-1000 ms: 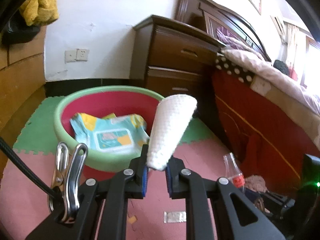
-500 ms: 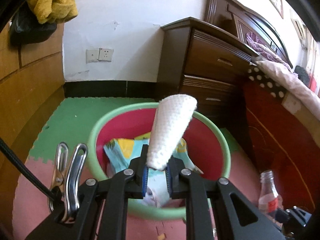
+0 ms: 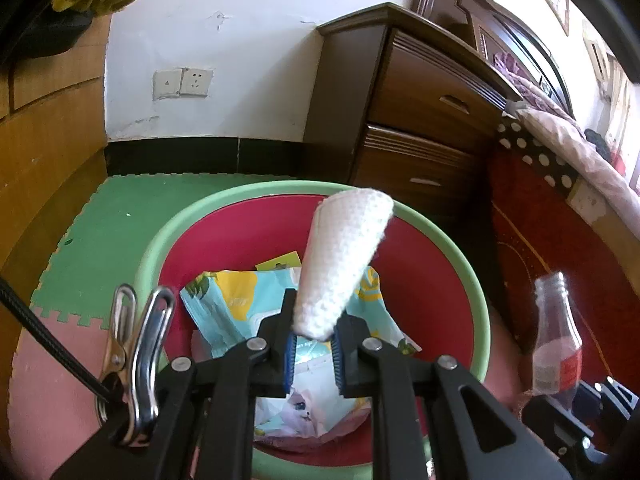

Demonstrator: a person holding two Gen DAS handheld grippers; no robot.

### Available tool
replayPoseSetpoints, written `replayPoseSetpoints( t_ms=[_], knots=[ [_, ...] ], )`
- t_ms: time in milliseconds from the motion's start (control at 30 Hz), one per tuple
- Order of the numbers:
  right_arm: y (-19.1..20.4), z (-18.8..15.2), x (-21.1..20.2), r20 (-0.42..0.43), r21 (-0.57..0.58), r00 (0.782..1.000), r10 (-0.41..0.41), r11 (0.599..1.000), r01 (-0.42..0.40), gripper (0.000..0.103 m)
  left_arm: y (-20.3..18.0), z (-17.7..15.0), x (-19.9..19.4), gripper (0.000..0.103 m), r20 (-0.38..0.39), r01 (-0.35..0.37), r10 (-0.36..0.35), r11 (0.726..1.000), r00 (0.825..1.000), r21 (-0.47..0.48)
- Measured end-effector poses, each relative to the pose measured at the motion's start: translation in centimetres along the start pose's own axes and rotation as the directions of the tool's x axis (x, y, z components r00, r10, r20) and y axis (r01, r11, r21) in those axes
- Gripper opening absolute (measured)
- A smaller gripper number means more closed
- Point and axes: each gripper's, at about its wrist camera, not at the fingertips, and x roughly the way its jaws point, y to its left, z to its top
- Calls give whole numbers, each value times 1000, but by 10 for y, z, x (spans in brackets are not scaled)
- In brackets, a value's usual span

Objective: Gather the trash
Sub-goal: 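Open the left tool to drop the towel while the right tool drops the bottle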

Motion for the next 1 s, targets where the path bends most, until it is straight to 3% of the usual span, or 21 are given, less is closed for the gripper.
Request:
replayPoseSetpoints(
  t_ms=[1000],
  knots=[
    [20, 31, 39, -33, -85, 999, 12, 996, -15, 31, -7, -5, -1, 15, 24, -25, 24, 999, 999, 29]
  ],
)
